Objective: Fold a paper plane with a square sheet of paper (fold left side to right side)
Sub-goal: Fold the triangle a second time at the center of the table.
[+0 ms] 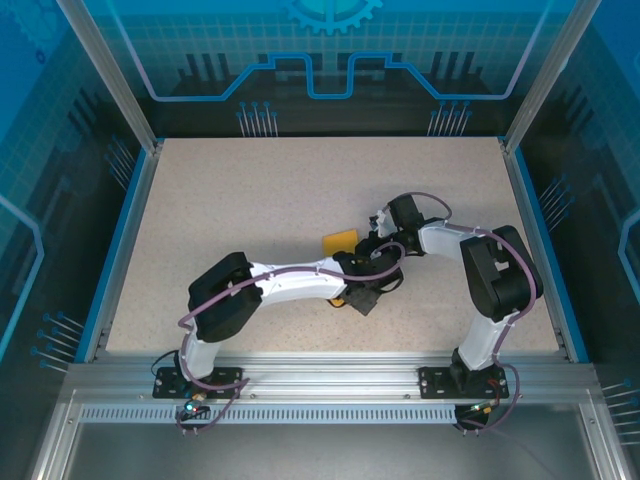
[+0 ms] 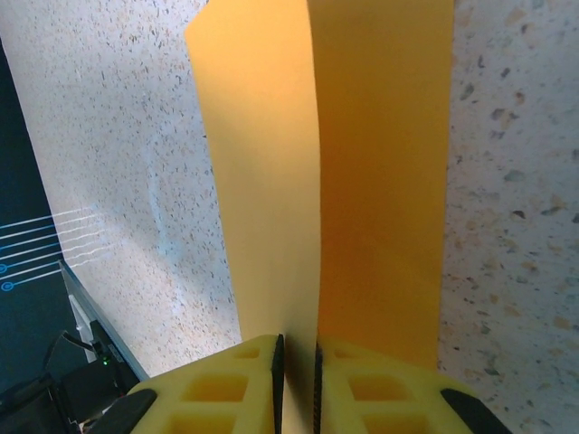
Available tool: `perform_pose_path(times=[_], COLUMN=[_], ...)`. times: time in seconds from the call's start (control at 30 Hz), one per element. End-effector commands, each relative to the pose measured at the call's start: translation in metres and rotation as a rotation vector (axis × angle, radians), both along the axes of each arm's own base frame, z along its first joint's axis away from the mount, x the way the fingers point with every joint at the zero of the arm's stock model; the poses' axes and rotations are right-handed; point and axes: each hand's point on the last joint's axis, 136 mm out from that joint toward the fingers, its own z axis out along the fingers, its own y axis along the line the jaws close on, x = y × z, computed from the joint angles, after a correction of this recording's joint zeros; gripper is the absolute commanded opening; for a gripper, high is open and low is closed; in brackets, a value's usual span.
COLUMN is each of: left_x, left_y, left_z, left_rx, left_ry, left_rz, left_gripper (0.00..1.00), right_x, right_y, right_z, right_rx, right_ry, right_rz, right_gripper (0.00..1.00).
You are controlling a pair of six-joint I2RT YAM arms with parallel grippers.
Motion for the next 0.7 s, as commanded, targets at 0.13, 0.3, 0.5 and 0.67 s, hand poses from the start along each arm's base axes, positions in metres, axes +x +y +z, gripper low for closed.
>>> perform_pose_path(times=[0.13,0.3,0.5,0.67], left_x=[-0.001,-0.002,-0.003,-0.001], left_y=[0.002,0.002,0.003,0.012], left_z=[0.018,0.023,0.027,0.025], left_rx=[-0.120,-0.231,-0.327,-0.373], left_ry=[0.064,0.142,0.224,0.269], left_rz=[0.029,0.046,0.067,0.103], left_gripper=[0.10,0.10,0.12,0.13], right_x=[0.011,0.013,-0.016,-0.053], right_y=[-0.007,-0.031,-0.052,-0.045], right_z=[0.019,0.041,0.040,0.031], right_rx=[-0.010,-0.047,-0.104,-0.124], right_ry=[-0.077,-0.181,-0.218,-0.215], right_rz=[-0.014,-0.081,-0.112,-0.077], right_gripper=[0.20,0.32,0.35,0.21])
